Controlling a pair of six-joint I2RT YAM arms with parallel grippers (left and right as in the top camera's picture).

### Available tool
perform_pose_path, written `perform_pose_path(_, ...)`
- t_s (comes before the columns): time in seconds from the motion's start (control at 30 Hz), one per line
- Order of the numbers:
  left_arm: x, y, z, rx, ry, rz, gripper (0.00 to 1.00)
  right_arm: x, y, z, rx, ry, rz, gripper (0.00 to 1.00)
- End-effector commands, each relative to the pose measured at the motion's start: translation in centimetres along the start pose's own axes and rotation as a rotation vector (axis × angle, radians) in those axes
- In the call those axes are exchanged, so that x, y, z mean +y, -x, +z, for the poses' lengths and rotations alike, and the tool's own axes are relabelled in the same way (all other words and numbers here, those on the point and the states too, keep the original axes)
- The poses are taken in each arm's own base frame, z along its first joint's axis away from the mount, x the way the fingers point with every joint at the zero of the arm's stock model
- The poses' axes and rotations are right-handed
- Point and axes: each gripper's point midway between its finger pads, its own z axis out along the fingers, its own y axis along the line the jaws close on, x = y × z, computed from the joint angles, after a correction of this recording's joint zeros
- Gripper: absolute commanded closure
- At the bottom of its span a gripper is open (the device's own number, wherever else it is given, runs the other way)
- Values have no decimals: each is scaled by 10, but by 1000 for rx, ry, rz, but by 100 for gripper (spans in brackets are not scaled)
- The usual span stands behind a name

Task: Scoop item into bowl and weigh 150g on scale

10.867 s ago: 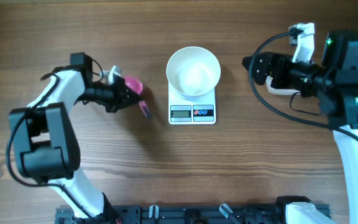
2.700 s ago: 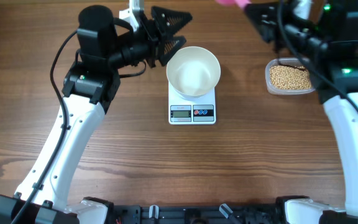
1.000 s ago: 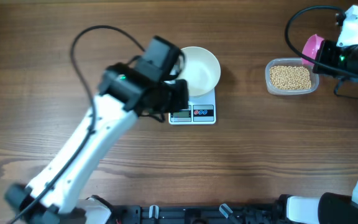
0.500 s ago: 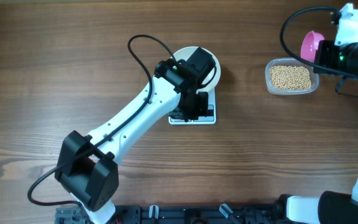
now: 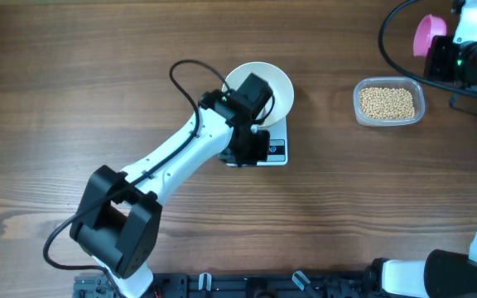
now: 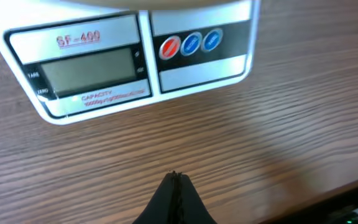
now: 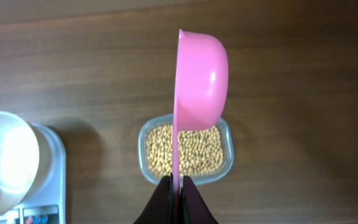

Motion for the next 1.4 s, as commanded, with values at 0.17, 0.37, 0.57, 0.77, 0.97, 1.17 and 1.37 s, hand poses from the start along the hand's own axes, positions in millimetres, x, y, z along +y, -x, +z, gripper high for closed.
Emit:
perform_pose_path(0.17, -14, 39, 2, -197, 36, 266, 96, -14, 13, 5, -44, -73, -14, 96)
perform_pose_path(0.37, -11, 46, 6, -239, 65, 279, 96, -20, 16, 9, -48, -103, -13, 96)
perform_pose_path(0.57, -14, 43, -27, -290, 44, 278, 96, -21, 14, 17, -28, -103, -10, 96)
perform_pose_path(0.77, -23, 30, -86, -397, 0, 301, 96, -20, 12, 22, -12, -94, -11, 96)
perform_pose_path(0.97, -9, -2, -50, -288, -24, 320, 96, -18, -1, 23, 39, -87, -12, 96)
perform_pose_path(1.17, -19, 10, -25, -378, -128, 326, 96, -18, -7, 23, 66, -85, -12, 96)
perform_pose_path(1.37, -21, 31, -13, -474, -132, 338, 96, -18, -5, 23, 57, -85, -12, 96)
